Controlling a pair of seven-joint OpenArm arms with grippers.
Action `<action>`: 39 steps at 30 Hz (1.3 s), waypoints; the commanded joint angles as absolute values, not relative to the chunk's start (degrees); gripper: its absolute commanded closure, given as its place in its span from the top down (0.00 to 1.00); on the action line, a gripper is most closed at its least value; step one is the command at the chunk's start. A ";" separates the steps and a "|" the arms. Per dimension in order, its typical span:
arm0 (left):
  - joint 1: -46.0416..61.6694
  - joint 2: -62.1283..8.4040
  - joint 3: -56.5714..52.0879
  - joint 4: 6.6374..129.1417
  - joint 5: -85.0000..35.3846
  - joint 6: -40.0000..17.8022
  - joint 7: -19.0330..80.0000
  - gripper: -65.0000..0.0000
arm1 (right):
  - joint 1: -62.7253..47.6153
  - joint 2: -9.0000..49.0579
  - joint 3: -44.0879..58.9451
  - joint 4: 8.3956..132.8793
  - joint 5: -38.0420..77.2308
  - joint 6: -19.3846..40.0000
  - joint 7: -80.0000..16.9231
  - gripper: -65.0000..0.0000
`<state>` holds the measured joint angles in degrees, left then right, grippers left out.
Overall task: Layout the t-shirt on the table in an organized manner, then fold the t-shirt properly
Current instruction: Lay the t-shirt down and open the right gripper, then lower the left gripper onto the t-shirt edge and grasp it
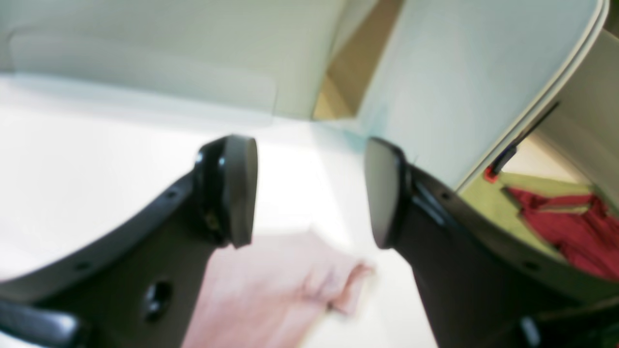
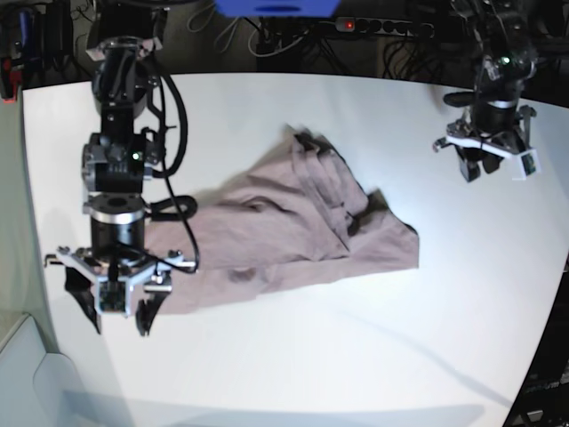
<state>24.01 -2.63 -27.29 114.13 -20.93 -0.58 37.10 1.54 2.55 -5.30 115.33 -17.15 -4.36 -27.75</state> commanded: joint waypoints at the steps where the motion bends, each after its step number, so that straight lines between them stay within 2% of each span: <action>1: 22.46 -3.12 -27.47 115.38 -21.67 -0.31 35.65 0.42 | 1.71 2.59 -5.14 116.26 -17.54 -4.35 -26.07 0.55; 3: 19.38 -2.86 -27.38 115.21 -23.25 -0.31 37.05 0.48 | 0.13 2.59 -5.14 116.26 -17.54 -4.35 -26.07 0.55; 7: 12.62 -2.77 -26.59 114.68 -26.42 -0.31 43.12 0.56 | -1.89 2.59 -5.14 116.26 -17.54 -4.35 -26.07 0.55; 12: 4.70 -2.68 -18.59 111.34 -26.42 0.22 44.26 0.65 | -4.18 2.59 -5.14 116.26 -17.54 -4.35 -26.07 0.55; 21: -2.95 2.86 -10.51 96.31 -17.98 0.22 42.59 0.65 | -6.37 2.95 -3.82 116.44 -17.80 -4.44 -26.07 0.55; 28: -5.32 2.86 -4.79 87.78 -17.89 0.31 38.20 0.65 | -7.16 2.86 -3.30 116.53 -17.80 -4.44 -26.07 0.55; 39: -6.37 3.65 -4.70 83.21 -17.98 0.31 38.11 0.65 | -7.16 2.86 -3.30 116.44 -17.80 -4.44 -26.07 0.55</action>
<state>-5.30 3.51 -4.80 82.37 -17.56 0.47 38.94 -7.81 2.72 -3.38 115.35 -17.54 -4.29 -27.77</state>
